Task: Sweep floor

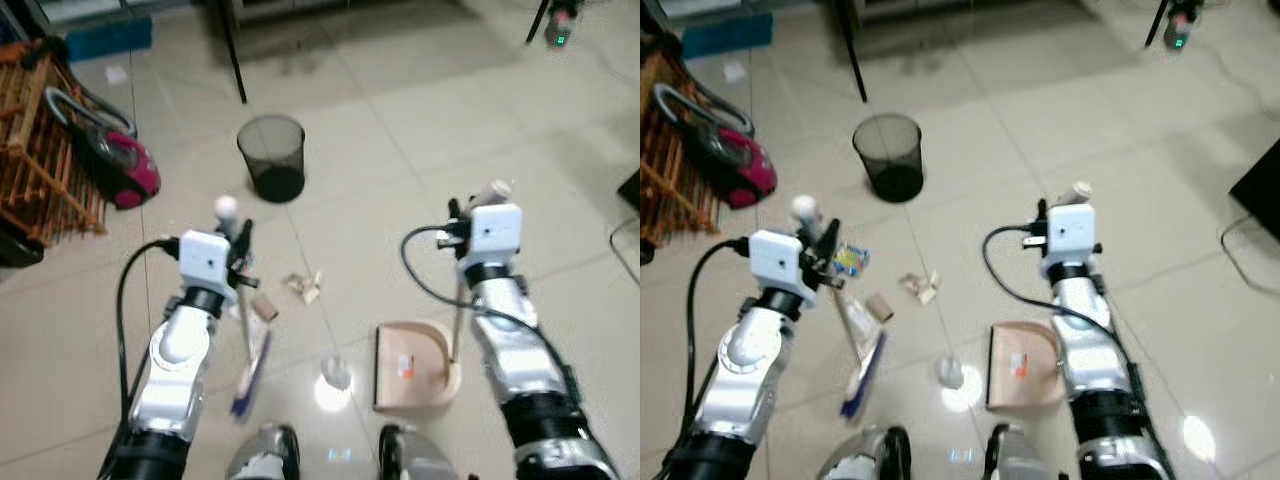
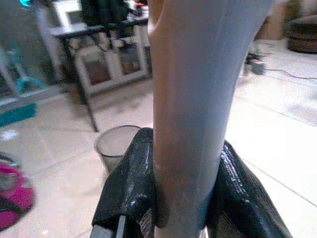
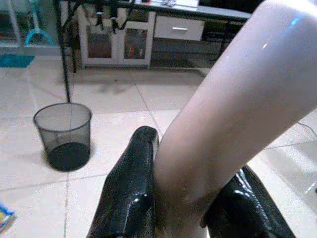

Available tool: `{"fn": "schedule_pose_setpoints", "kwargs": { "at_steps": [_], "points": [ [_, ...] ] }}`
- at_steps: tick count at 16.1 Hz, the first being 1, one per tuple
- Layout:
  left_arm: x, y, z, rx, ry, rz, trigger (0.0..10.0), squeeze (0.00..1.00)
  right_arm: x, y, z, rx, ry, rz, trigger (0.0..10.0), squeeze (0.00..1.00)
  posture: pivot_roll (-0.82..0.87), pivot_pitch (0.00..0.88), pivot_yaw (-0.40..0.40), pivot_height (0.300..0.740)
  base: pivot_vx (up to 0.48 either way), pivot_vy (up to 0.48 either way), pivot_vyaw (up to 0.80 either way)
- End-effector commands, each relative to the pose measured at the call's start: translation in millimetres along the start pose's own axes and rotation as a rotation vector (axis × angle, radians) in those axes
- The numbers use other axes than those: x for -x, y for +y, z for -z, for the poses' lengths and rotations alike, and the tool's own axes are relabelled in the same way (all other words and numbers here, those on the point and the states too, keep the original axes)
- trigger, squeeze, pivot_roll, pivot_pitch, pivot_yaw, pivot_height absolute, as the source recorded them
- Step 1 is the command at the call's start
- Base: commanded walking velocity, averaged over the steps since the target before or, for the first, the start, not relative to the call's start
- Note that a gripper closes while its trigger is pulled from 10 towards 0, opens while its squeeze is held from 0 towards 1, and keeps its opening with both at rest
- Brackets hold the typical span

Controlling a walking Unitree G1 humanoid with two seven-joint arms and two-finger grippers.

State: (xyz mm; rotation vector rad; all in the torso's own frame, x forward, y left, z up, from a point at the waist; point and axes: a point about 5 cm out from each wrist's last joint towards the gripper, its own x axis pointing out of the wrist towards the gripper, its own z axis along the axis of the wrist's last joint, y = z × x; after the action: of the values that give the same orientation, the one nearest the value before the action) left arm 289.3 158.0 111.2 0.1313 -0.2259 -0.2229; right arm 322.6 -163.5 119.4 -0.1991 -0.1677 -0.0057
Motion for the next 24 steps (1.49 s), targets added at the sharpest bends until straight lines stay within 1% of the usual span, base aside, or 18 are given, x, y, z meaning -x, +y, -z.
{"fn": "schedule_pose_setpoints", "kwargs": {
  "at_steps": [1, 2, 3, 4, 6, 8, 9, 11, 12, 13, 14, 16, 18, 19, 20, 21, 23, 24],
  "points": [
    [1.5, -5.5, 0, 0.003, -0.023, 0.027, 10.0, 0.00, 3.4, 9.2, 4, 0.035, 0.001, -0.014, 10.0, 0.00, -0.01, 0.335, 0.079, 0.740, 0.000, 0.000, 0.00],
    [1.3, -9.0, 2, 0.004, -0.024, 0.038, 10.0, 0.00, 6.0, 14.5, 7, 0.059, 0.009, -0.003, 10.0, 0.00, -0.01, 0.343, 0.079, 0.740, 0.000, 0.000, 0.00],
    [0.7, -11.6, 4, -0.008, -0.037, 0.044, 10.0, 0.00, 7.8, 17.9, 10, 0.060, 0.011, 0.030, 10.0, 0.00, -0.01, 0.348, 0.078, 0.740, 0.000, 0.000, 0.00],
    [0.7, -12.8, 6, -0.010, -0.036, 0.046, 10.0, 0.00, 8.9, 20.2, 11, 0.045, 0.017, 0.044, 10.0, 0.00, -0.02, 0.352, 0.078, 0.740, 0.000, 0.000, 0.00],
    [-1.1, -22.3, 12, 0.004, -0.026, 0.067, 10.0, 0.00, 12.5, 29.8, 16, -0.012, 0.047, 0.088, 10.0, 0.00, -0.02, 0.353, 0.077, 0.740, 0.000, 0.000, 0.00],
    [-2.7, -27.2, 13, 0.025, -0.028, 0.073, 10.0, 0.00, 13.7, 32.3, 17, -0.038, 0.056, 0.114, 10.0, 0.00, -0.02, 0.354, 0.077, 0.740, 0.000, 0.000, 0.00],
    [-4.7, -29.5, 13, 0.048, -0.029, 0.071, 10.0, 0.00, 14.3, 34.2, 17, -0.068, 0.068, 0.128, 10.0, 0.00, -0.03, 0.353, 0.078, 0.740, 0.000, 0.000, 0.00],
    [-12.5, -34.4, 11, 0.172, -0.035, 0.034, 10.0, 0.00, 15.1, 40.7, 18, -0.152, 0.094, 0.147, 10.0, 0.00, -0.03, 0.349, 0.080, 0.740, 0.000, 0.000, 0.00],
    [-14.0, -36.0, 10, 0.212, -0.038, 0.024, 10.0, 0.00, 14.9, 42.0, 18, -0.169, 0.099, 0.152, 10.0, 0.00, -0.03, 0.348, 0.080, 0.740, 0.000, 0.000, 0.00],
    [-14.8, -37.1, 10, 0.233, -0.040, 0.024, 10.0, 0.00, 14.7, 42.9, 18, -0.178, 0.101, 0.154, 10.0, 0.00, -0.03, 0.348, 0.080, 0.740, 0.000, 0.000, 0.00],
    [-16.9, -41.8, 7, 0.294, -0.052, 0.037, 10.0, 0.00, 13.7, 47.1, 17, -0.190, 0.103, 0.143, 10.0, 0.00, -0.03, 0.347, 0.081, 0.740, 0.000, 0.000, 0.00],
    [-18.5, -44.3, 4, 0.336, -0.063, 0.042, 10.0, 0.00, 13.0, 48.3, 17, -0.197, 0.106, 0.138, 10.0, 0.00, -0.03, 0.343, 0.078, 0.740, 0.000, 0.000, 0.00],
    [-20.9, -48.1, -1, 0.381, -0.083, 0.084, 10.0, 0.00, 12.4, 49.1, 17, -0.199, 0.105, 0.130, 10.0, 0.00, -0.03, 0.339, 0.077, 0.740, 0.000, 0.000, 0.00],
    [-20.9, -57.2, -6, 0.405, -0.092, 0.208, 10.0, 0.00, 10.9, 48.8, 17, -0.205, 0.104, 0.120, 10.0, 0.00, -0.03, 0.325, 0.073, 0.740, 0.000, 0.000, 0.00],
    [-20.2, -59.7, -7, 0.410, -0.093, 0.247, 10.0, 0.00, 10.4, 48.4, 17, -0.207, 0.104, 0.117, 10.0, 0.00, -0.03, 0.325, 0.073, 0.740, 0.000, 0.000, 0.00],
    [-20.3, -60.4, -11, 0.394, -0.107, 0.322, 10.0, 0.00, 8.4, 44.1, 17, -0.214, 0.102, 0.121, 10.0, 0.00, -0.03, 0.295, 0.076, 0.740, 0.000, 0.000, 0.00],
    [-25.7, -53.4, -21, 0.348, -0.143, 0.382, 10.0, 0.00, 6.0, 34.2, 17, -0.221, 0.102, 0.144, 10.0, 0.00, -0.03, 0.271, 0.077, 0.740, 0.000, 0.000, 0.00],
    [-28.6, -51.5, -24, 0.339, -0.152, 0.395, 10.0, 0.00, 5.4, 31.1, 18, -0.220, 0.102, 0.149, 10.0, 0.00, -0.04, 0.252, 0.079, 0.740, 0.000, 0.000, 0.00]
  ]
}}
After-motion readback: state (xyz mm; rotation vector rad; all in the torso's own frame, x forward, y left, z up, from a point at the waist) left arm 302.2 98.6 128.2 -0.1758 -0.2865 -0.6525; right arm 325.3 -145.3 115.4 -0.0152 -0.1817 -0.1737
